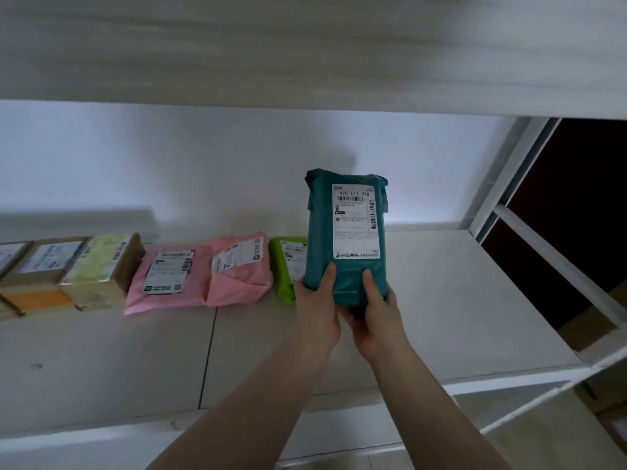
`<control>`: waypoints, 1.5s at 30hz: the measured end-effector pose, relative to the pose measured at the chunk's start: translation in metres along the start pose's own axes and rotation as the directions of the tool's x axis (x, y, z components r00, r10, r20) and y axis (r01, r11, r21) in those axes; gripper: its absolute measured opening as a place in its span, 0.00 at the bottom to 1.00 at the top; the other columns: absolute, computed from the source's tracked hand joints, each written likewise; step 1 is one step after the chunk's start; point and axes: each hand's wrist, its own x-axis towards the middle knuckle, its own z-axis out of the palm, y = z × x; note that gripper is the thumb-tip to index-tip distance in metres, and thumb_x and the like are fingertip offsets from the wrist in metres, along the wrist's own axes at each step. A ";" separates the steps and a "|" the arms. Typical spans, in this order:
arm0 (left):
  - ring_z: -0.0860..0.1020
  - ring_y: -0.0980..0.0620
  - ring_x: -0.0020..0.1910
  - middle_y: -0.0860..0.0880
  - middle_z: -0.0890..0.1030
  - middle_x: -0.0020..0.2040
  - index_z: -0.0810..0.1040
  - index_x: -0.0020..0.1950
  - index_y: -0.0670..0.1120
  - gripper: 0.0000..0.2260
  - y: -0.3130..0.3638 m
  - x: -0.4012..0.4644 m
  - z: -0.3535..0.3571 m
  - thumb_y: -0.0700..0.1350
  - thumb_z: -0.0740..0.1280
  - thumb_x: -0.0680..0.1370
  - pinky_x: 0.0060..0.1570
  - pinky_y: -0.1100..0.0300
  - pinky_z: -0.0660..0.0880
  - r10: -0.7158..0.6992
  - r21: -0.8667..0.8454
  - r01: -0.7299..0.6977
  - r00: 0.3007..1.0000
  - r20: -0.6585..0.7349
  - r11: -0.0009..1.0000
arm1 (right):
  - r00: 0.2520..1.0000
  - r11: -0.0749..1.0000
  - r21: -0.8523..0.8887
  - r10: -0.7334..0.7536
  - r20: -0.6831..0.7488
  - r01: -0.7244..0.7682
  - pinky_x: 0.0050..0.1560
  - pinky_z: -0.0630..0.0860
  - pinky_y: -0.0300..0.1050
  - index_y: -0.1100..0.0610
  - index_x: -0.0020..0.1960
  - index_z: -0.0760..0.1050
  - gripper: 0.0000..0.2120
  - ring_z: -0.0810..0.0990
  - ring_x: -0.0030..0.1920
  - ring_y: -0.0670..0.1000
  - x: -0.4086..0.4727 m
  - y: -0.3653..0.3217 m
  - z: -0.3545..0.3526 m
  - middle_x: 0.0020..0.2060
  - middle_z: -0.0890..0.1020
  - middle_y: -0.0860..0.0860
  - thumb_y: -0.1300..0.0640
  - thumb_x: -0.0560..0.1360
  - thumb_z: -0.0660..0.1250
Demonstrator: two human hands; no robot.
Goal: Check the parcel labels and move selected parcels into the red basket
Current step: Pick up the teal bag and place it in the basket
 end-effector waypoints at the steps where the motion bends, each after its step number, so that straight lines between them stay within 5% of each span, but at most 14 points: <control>1: 0.82 0.44 0.56 0.44 0.81 0.61 0.73 0.67 0.42 0.19 0.002 -0.002 -0.006 0.38 0.69 0.77 0.55 0.48 0.80 -0.007 0.005 0.007 1.000 0.027 1.000 | 1.000 1.000 0.009 -0.028 -0.002 0.028 0.54 0.82 0.56 0.56 0.70 0.68 0.24 0.83 0.58 0.59 -0.003 0.004 0.000 0.62 0.81 0.59 0.55 0.77 0.70; 4: 0.82 0.46 0.56 0.45 0.82 0.59 0.78 0.60 0.45 0.14 0.009 -0.003 -0.022 0.38 0.71 0.75 0.57 0.50 0.79 -0.059 0.132 0.051 0.996 0.064 0.990 | 0.997 0.997 0.025 -0.072 -0.004 0.072 0.51 0.83 0.52 0.58 0.71 0.68 0.24 0.84 0.58 0.58 -0.014 0.013 -0.003 0.63 0.80 0.59 0.58 0.77 0.69; 8: 0.81 0.55 0.48 0.51 0.83 0.52 0.79 0.59 0.47 0.13 0.024 -0.005 -0.038 0.44 0.72 0.75 0.43 0.62 0.75 -0.152 0.335 0.121 0.986 0.066 0.934 | 0.989 0.990 -0.009 -0.140 -0.050 0.139 0.47 0.84 0.48 0.57 0.70 0.67 0.23 0.84 0.57 0.57 -0.024 0.018 -0.008 0.62 0.80 0.58 0.61 0.77 0.69; 16: 0.82 0.48 0.55 0.47 0.83 0.59 0.75 0.68 0.45 0.22 0.047 0.009 -0.056 0.47 0.72 0.75 0.57 0.49 0.79 -0.128 0.370 0.080 0.986 0.107 0.926 | 0.981 0.980 -0.042 -0.194 -0.015 0.193 0.51 0.83 0.49 0.55 0.71 0.67 0.24 0.82 0.59 0.57 -0.040 0.036 -0.012 0.60 0.81 0.55 0.66 0.77 0.68; 30: 0.81 0.49 0.57 0.48 0.82 0.60 0.76 0.66 0.48 0.19 0.028 -0.005 -0.047 0.47 0.70 0.76 0.60 0.49 0.77 -0.177 0.399 0.093 0.968 0.179 0.912 | 0.962 0.966 -0.035 -0.258 -0.086 0.255 0.50 0.84 0.48 0.53 0.70 0.68 0.24 0.82 0.59 0.56 -0.060 0.031 -0.032 0.61 0.79 0.54 0.65 0.77 0.68; 34: 0.77 0.46 0.63 0.46 0.77 0.66 0.70 0.72 0.46 0.28 0.026 -0.016 -0.030 0.49 0.72 0.74 0.66 0.47 0.72 -0.246 0.391 0.173 0.959 0.144 0.904 | 0.947 0.952 -0.085 -0.302 -0.111 0.294 0.50 0.84 0.49 0.53 0.68 0.71 0.23 0.81 0.60 0.57 -0.083 0.012 -0.060 0.62 0.79 0.54 0.64 0.75 0.70; 37: 0.78 0.48 0.59 0.46 0.77 0.66 0.66 0.74 0.46 0.30 0.034 -0.021 -0.015 0.52 0.71 0.75 0.62 0.50 0.75 -0.205 0.403 0.107 0.956 0.209 0.909 | 0.950 0.947 -0.156 -0.296 -0.096 0.279 0.54 0.83 0.54 0.53 0.69 0.72 0.28 0.82 0.60 0.58 -0.106 -0.005 -0.087 0.63 0.80 0.55 0.61 0.70 0.73; 43: 0.79 0.51 0.57 0.53 0.81 0.54 0.75 0.61 0.52 0.15 -0.005 -0.070 0.027 0.56 0.67 0.77 0.54 0.53 0.77 -0.364 0.629 0.051 0.850 0.380 0.776 | 0.912 0.937 -0.176 -0.338 -0.235 0.302 0.50 0.84 0.50 0.52 0.67 0.74 0.28 0.84 0.56 0.55 -0.171 -0.035 -0.175 0.61 0.82 0.55 0.60 0.68 0.73; 45: 0.79 0.52 0.58 0.52 0.81 0.57 0.74 0.65 0.51 0.20 -0.036 -0.093 0.037 0.57 0.68 0.76 0.50 0.55 0.77 -0.452 0.721 0.036 0.800 0.394 0.692 | 0.886 0.938 -0.139 -0.344 -0.310 0.316 0.49 0.84 0.50 0.52 0.68 0.73 0.28 0.84 0.55 0.55 -0.191 -0.036 -0.208 0.61 0.82 0.55 0.61 0.69 0.73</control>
